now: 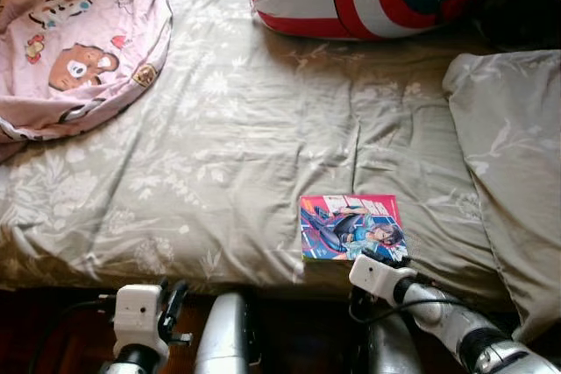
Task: Clean up the room
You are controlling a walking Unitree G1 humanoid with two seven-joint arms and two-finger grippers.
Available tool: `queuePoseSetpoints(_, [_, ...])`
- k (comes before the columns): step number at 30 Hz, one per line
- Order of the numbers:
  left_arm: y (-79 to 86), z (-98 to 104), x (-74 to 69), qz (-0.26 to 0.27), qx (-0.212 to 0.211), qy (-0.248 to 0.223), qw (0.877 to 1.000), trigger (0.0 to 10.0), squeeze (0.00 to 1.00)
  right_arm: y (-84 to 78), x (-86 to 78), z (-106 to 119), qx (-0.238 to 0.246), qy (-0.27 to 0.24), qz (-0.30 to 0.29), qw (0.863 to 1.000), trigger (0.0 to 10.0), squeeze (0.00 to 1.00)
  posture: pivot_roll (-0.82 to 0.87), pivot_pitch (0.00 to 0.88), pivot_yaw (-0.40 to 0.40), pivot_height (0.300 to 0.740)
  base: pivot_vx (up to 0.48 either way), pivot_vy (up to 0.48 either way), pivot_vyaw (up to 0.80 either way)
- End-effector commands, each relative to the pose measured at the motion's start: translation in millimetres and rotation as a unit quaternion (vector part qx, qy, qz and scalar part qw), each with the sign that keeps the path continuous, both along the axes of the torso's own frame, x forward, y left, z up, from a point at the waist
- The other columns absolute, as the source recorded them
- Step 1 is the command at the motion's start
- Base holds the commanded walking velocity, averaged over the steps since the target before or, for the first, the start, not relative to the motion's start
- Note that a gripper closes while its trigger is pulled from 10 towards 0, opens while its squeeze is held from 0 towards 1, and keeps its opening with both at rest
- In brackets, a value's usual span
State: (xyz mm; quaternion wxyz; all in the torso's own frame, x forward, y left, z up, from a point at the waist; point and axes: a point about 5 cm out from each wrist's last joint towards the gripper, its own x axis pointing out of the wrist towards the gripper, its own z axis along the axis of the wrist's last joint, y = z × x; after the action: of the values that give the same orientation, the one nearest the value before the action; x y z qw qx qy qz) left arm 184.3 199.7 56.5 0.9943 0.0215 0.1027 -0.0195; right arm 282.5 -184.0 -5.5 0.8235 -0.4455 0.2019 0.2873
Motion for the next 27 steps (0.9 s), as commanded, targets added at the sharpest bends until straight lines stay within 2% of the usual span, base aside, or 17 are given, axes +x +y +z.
queuePoseSetpoints(1, [3.9,-7.6,-5.3,0.002,0.012,0.017,1.0,10.0,0.0,4.5,-10.7,-9.5,0.02,0.025,0.0,1.0,10.0,0.0,0.14,0.214,0.062,0.625,0.0,0.0,0.0])
queuePoseSetpoints(5, [3.5,-9.2,2.9,0.0,0.013,0.011,1.0,10.0,0.0,7.5,-13.8,-12.1,0.059,0.038,-0.023,0.997,10.0,0.0,0.14,0.182,0.063,0.625,0.0,0.0,0.0])
queuePoseSetpoints(7, [4.2,-10.1,7.2,0.0,0.014,0.008,1.0,10.0,0.0,7.9,-7.4,-4.1,0.141,0.023,-0.072,0.987,10.0,0.0,0.14,0.161,0.061,0.625,0.0,0.0,0.0])
queuePoseSetpoints(10, [5.8,-12.0,10.9,0.002,0.016,0.006,1.0,10.0,0.0,6.7,-0.7,4.5,0.178,-0.013,-0.1,0.979,10.0,0.0,0.13,0.139,0.059,0.625,0.0,0.0,0.0])
queuePoseSetpoints(13, [7.1,-15.9,17.5,0.006,0.016,0.005,1.0,10.0,0.0,0.3,6.3,17.0,0.249,-0.073,-0.164,0.952,10.0,0.0,0.12,0.108,0.054,0.625,0.0,0.0,0.0])
queuePoseSetpoints(27, [7.1,-15.9,17.5,0.006,0.016,0.005,1.0,10.0,0.0,0.3,6.3,17.0,0.249,-0.073,-0.164,0.952,10.0,0.0,0.12,0.108,0.054,0.625,0.0,0.0,0.0])
